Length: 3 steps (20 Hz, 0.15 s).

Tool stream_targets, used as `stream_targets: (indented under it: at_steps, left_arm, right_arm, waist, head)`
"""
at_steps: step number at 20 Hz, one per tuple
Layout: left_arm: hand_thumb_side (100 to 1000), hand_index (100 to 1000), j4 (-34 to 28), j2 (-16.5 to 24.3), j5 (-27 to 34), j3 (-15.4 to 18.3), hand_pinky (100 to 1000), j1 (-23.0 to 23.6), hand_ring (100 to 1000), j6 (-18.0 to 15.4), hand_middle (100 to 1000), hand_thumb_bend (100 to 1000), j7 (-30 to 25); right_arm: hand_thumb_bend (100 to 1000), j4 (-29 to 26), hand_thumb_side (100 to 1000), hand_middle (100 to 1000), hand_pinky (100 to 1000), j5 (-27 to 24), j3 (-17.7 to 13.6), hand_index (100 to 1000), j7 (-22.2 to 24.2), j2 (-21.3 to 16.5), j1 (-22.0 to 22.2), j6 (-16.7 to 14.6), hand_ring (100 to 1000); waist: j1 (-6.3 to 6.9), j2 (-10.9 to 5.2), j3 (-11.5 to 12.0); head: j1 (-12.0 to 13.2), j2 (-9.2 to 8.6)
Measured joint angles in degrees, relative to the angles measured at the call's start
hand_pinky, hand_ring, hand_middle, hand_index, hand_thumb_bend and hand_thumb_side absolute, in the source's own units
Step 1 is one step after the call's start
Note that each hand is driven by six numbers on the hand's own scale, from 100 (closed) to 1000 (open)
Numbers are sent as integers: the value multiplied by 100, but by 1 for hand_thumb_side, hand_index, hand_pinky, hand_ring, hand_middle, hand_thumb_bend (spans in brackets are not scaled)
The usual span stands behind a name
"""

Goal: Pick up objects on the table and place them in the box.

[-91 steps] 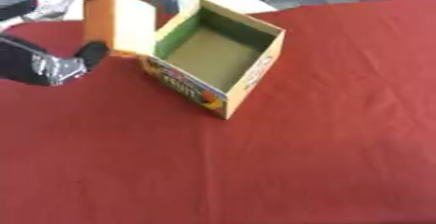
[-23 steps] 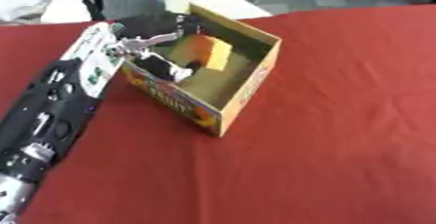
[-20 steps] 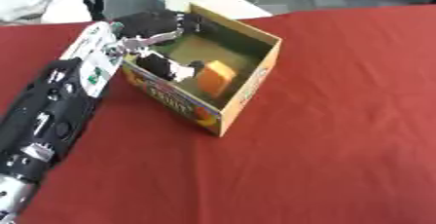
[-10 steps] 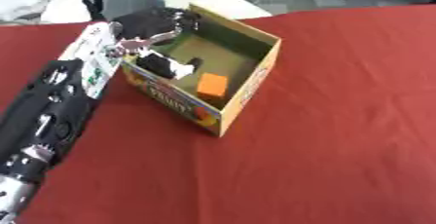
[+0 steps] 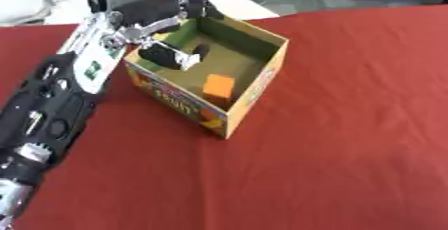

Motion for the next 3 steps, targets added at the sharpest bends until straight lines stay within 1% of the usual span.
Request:
stream_targets:
  at_steps: [3]
  left_arm:
    - [355,867,-881,320,1060,6,828,216,859,308,774,100,-311]
  right_arm:
    - [100,0,785,504,634,35,-34,706,-55,-9,46,-9,743]
  waist:
    - [1,-77,53]
  head:
    - [-46,57]
